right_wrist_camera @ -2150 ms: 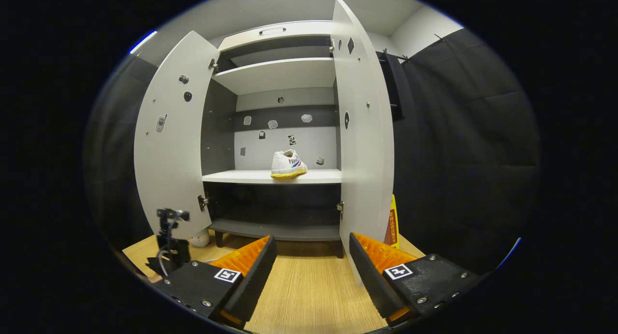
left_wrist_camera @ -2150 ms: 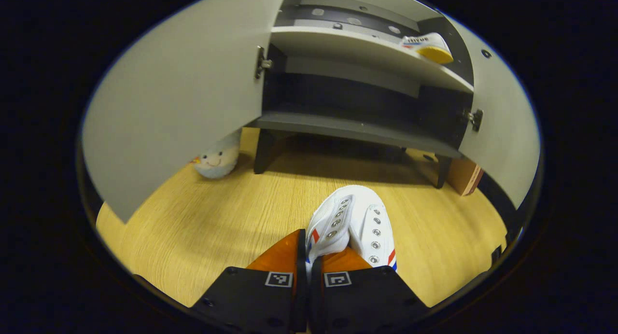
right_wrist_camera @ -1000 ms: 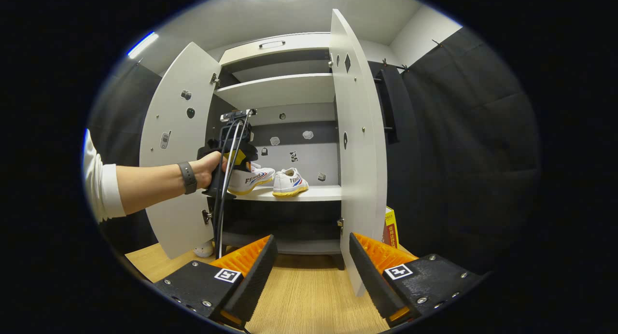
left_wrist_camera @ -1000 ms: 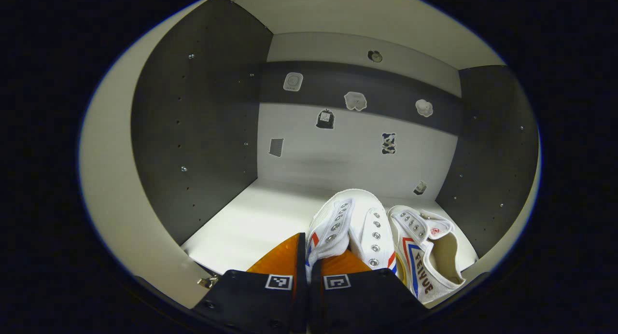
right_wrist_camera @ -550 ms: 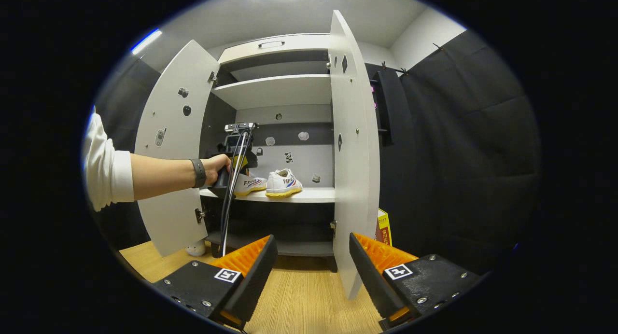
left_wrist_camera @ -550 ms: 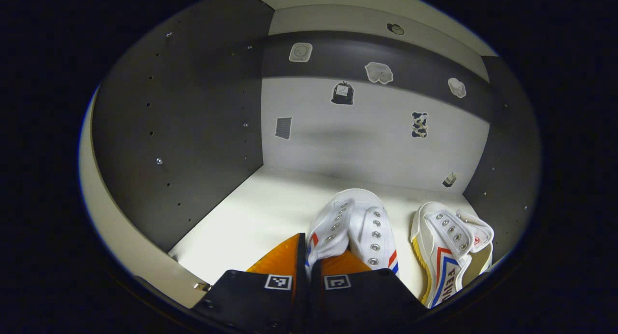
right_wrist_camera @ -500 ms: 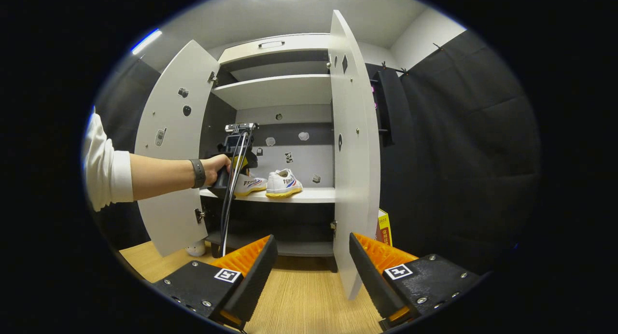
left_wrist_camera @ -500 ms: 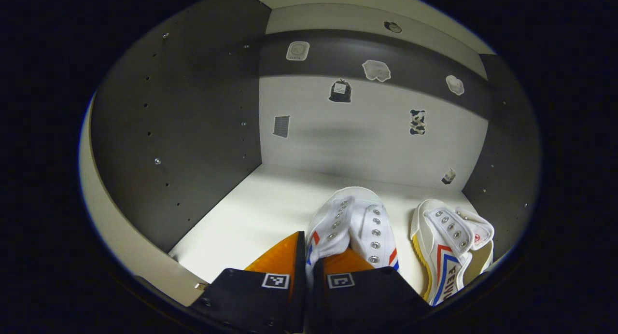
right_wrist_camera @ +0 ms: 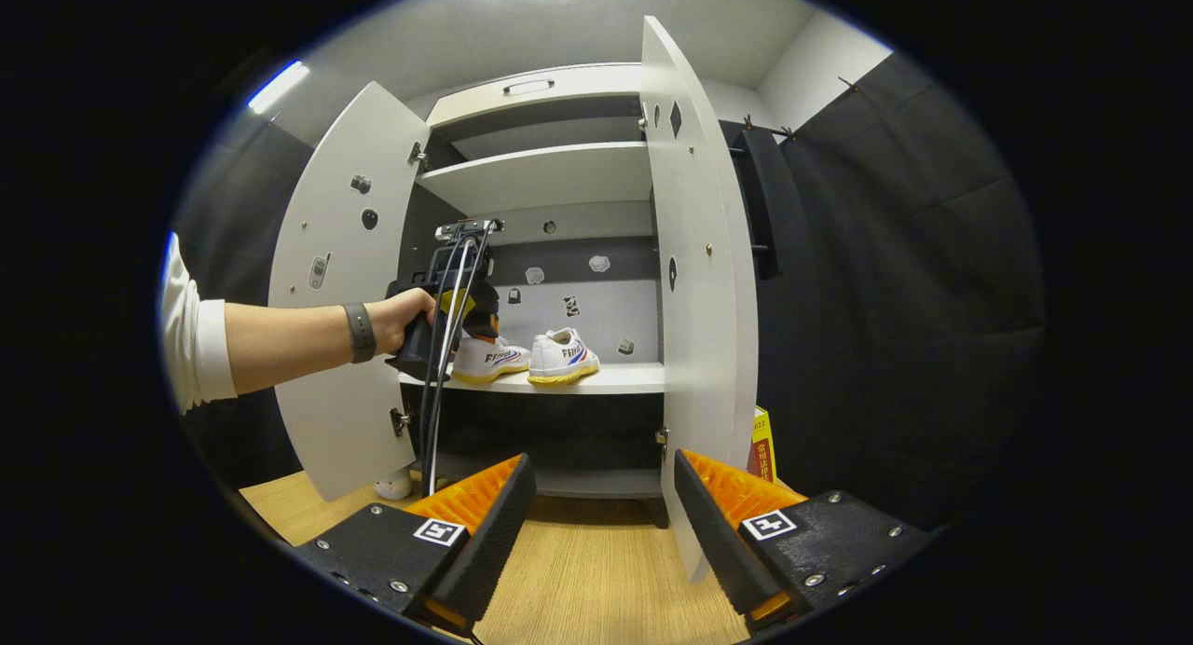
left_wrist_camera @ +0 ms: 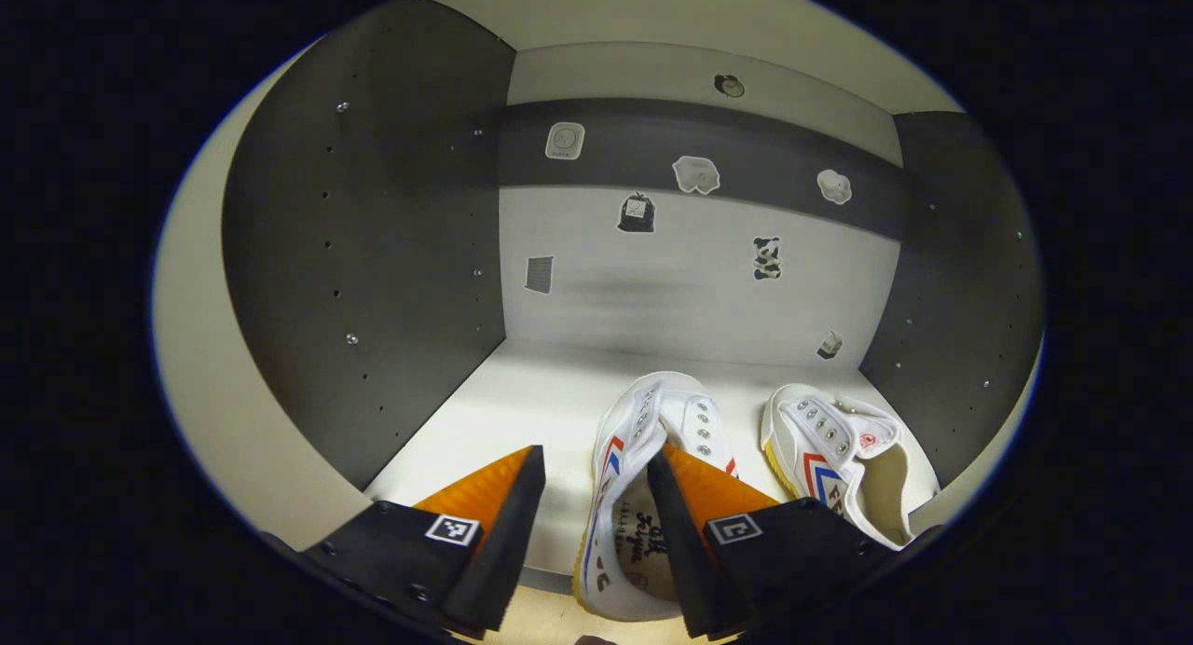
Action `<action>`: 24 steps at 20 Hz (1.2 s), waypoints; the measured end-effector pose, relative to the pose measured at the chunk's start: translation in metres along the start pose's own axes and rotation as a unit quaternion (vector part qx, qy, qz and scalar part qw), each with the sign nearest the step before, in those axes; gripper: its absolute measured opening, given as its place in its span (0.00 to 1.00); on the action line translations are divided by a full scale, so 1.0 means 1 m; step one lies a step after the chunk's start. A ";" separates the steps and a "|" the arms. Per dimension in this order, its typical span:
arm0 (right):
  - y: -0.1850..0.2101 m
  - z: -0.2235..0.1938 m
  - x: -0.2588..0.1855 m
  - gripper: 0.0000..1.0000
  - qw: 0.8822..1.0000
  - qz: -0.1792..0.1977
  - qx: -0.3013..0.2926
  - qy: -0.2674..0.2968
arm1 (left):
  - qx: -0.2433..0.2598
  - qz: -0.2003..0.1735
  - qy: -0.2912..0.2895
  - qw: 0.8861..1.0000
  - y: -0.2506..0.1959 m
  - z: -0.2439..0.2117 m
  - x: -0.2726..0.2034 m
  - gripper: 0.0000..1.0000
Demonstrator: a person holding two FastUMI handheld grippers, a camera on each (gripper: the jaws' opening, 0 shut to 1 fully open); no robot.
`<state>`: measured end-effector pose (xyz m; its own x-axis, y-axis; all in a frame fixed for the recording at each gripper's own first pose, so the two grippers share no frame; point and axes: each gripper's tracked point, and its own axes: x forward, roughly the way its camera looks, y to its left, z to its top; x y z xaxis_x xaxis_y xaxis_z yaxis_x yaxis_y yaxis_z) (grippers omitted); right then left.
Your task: Grab one shoe with the right hand and put it into the shoe cabinet, grab the other shoe with the left hand and put it into the shoe cabinet; then close the right door with the right hand and the left door with the left hand.
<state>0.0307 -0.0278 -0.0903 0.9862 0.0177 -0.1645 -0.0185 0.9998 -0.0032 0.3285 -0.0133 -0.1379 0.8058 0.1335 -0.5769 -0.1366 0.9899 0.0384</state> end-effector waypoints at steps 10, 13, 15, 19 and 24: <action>0.009 0.014 -0.010 0.92 1.000 0.011 0.005 -0.018 | -0.006 -0.085 -0.141 0.986 0.003 0.018 -0.142 0.95; 0.013 0.018 -0.015 0.92 1.000 0.015 0.001 -0.023 | -0.002 -0.097 -0.179 0.979 0.012 0.002 -0.189 0.96; 0.015 0.020 -0.017 0.92 1.000 0.017 0.000 -0.024 | -0.001 -0.113 -0.209 0.971 0.013 -0.011 -0.221 0.96; 0.021 0.020 -0.025 0.92 0.999 0.023 0.011 -0.022 | -0.007 -0.118 -0.237 0.964 0.024 -0.052 -0.272 0.96; 0.028 0.020 -0.035 0.92 0.999 0.027 0.009 -0.025 | -0.013 -0.095 -0.242 0.966 0.046 -0.116 -0.313 0.97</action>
<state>-0.0007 -0.0004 -0.0653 0.9908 0.0719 -0.1147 -0.0699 0.9973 0.0216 0.0026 -0.0147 -0.0503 0.9918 -0.0367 -0.1228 0.0301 0.9980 -0.0552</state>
